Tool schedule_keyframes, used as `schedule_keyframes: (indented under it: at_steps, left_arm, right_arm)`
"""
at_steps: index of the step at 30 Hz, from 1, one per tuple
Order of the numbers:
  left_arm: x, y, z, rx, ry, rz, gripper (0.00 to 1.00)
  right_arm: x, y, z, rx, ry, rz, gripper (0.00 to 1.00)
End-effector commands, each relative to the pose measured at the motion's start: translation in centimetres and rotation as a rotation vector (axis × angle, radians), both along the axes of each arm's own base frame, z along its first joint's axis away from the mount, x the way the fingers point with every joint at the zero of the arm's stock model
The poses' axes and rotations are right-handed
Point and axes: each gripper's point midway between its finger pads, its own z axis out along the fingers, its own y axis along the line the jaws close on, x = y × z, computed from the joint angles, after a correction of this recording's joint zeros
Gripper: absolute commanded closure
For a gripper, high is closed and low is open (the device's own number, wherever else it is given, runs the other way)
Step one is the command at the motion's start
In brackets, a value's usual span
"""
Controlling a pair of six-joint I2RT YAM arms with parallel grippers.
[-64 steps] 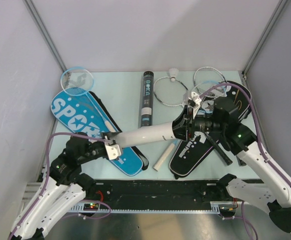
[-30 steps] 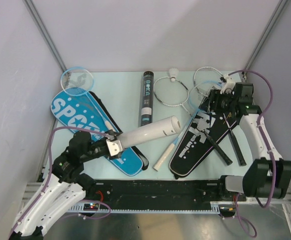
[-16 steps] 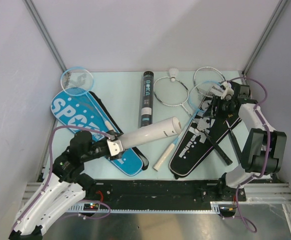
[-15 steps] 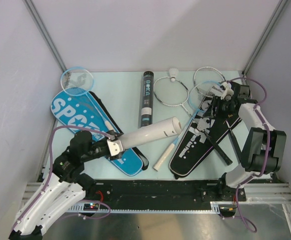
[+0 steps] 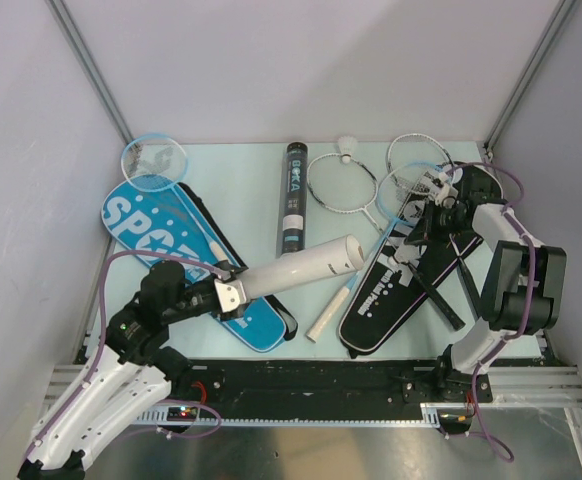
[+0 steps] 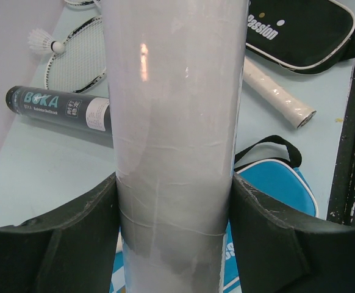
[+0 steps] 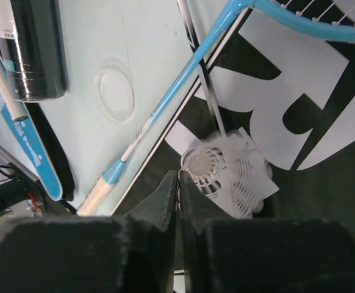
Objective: Pack up the badminton gear
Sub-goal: Pick up the shuttlecock from the racket bag, then place the shuttlecock at the shuttle tube.
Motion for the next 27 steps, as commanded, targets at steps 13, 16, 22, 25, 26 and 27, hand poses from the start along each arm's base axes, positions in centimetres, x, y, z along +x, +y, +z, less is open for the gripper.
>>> schedule_keyframes:
  at_steps: [13, 16, 22, 25, 26, 27]
  left_arm:
    - [1.6, 0.0, 2.7, -0.050, -0.056, 0.069, 0.71]
    - [2.1, 0.4, 2.4, -0.042, -0.043, 0.116, 0.71]
    - [2.6, 0.7, 2.0, -0.038, -0.017, 0.158, 0.71]
    - [2.6, 0.7, 1.8, -0.037, -0.012, 0.157, 0.71]
    - [2.6, 0.7, 1.8, -0.036, -0.009, 0.158, 0.71]
    - [2.6, 0.7, 1.8, -0.035, -0.009, 0.159, 0.71]
  right_arm:
    - [-0.4, 2.4, 14.1, 0.027, -0.400, -0.016, 1.00]
    - [-1.5, 3.8, 17.2, 0.064, -0.506, -0.002, 1.00]
    - [-4.6, 7.0, 23.6, 0.123, -0.730, 0.029, 1.00]
    - [-6.4, 8.6, 26.2, 0.144, -0.826, 0.061, 1.00]
    - [-6.9, 8.9, 26.9, 0.152, -0.850, 0.067, 1.00]
    - [-7.5, 9.4, 27.6, 0.165, -0.870, 0.077, 1.00]
